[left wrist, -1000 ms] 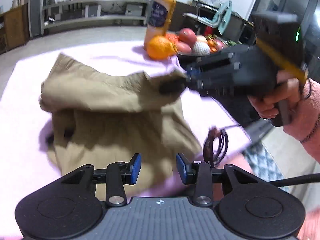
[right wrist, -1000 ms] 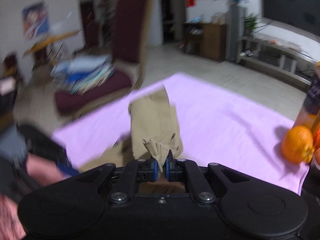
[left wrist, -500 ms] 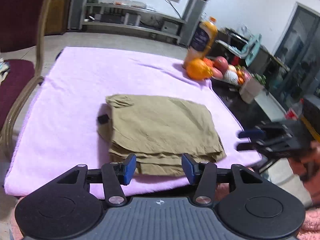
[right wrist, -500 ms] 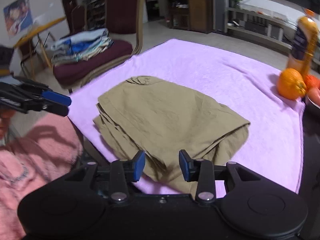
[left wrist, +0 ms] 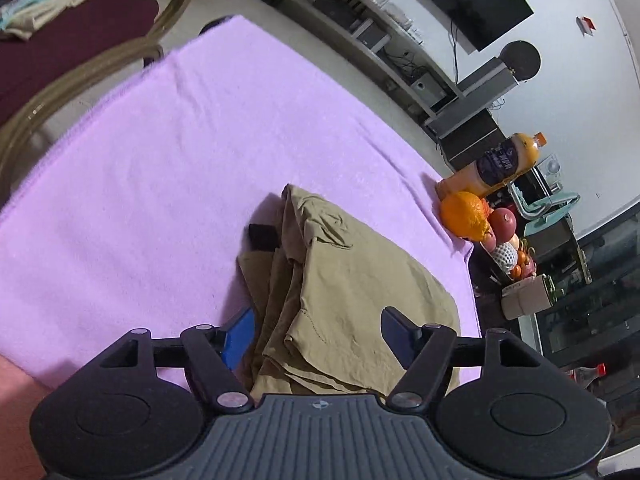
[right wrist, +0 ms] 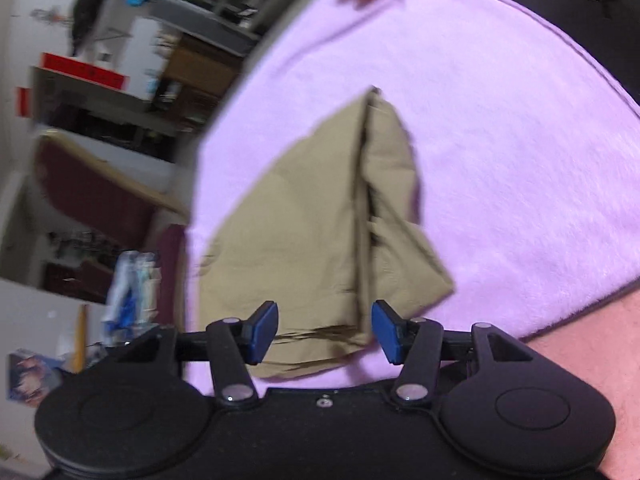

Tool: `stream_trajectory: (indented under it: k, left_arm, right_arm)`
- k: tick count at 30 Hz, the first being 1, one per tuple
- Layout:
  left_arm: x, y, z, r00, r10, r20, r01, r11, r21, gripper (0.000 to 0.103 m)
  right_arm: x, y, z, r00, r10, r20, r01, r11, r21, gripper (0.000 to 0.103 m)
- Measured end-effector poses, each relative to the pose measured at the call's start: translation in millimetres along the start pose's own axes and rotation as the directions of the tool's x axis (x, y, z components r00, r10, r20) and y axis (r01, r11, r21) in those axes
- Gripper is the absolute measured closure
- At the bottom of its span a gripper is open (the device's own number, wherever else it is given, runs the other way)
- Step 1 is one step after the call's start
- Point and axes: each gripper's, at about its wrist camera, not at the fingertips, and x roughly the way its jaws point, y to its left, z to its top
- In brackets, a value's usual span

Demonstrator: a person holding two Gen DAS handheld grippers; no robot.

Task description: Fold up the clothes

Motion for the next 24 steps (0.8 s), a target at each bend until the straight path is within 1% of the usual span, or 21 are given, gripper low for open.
stream_trajectory:
  k: [2,6,7,8,9,10,11,13,14,15,18,20,24]
  left_arm:
    - [10,1,0,1.000,-0.001,-0.020,0.001,1.000,0.007,0.035]
    - [28,-2,-1,0.998,-0.012,-0.061,0.014,0.999,0.030,0.040]
    - [31,-3,0,0.998,-0.006,-0.062,0.009,0.999,0.038,0.046]
    - [34,-4,0,0.998,0.000,-0.062,0.002,0.999,0.046,0.056]
    - [37,-6,0,0.998,0.012,-0.062,-0.009,0.998,0.056,0.064]
    - [39,-8,1,0.998,0.025,-0.066,-0.021,0.997,0.072,0.085]
    - [39,-11,0,0.997,0.038,-0.064,-0.032,0.995,0.092,0.097]
    - [38,-17,-1,0.996,0.063,-0.058,-0.055,0.990,0.131,0.097]
    - [36,-20,-2,0.996,0.071,-0.051,-0.062,0.987,0.148,0.098]
    - [35,-22,-3,0.996,0.080,-0.050,-0.071,0.985,0.160,0.098]
    - [34,-27,-3,0.994,0.103,-0.047,-0.093,0.980,0.176,0.099]
    - [30,-32,-3,0.993,0.109,-0.042,-0.100,0.980,0.174,0.099]
    - [6,-56,2,0.998,0.059,0.007,-0.059,0.987,0.151,0.099]
  right_arm:
    - [5,-6,1,1.000,0.007,-0.002,-0.007,0.999,0.034,0.051]
    - [14,-18,3,1.000,0.023,-0.004,-0.022,0.995,0.101,0.051]
    - [17,-21,3,1.000,0.026,-0.004,-0.026,0.993,0.118,0.051]
    - [19,-22,4,1.000,0.030,-0.001,-0.029,0.992,0.124,0.051]
    - [21,-20,4,1.000,0.020,0.005,-0.020,0.994,0.106,0.051]
    - [22,-16,5,1.000,0.006,0.013,-0.007,0.997,0.083,0.052]
    - [24,-13,5,1.000,-0.007,0.020,0.006,0.998,0.059,0.056]
    - [27,-7,6,0.999,-0.033,0.037,0.033,0.999,0.012,0.062]
    - [28,-4,7,0.998,-0.046,0.045,0.046,0.999,-0.011,0.067]
    - [29,0,7,0.997,-0.058,0.054,0.060,0.998,-0.034,0.071]
    - [23,16,10,0.992,-0.084,0.089,0.094,0.989,-0.111,0.092]
    - [14,31,14,0.989,-0.095,0.116,0.113,0.980,-0.165,0.096]
    - [-5,59,20,0.979,-0.111,0.171,0.155,0.951,-0.269,0.098]
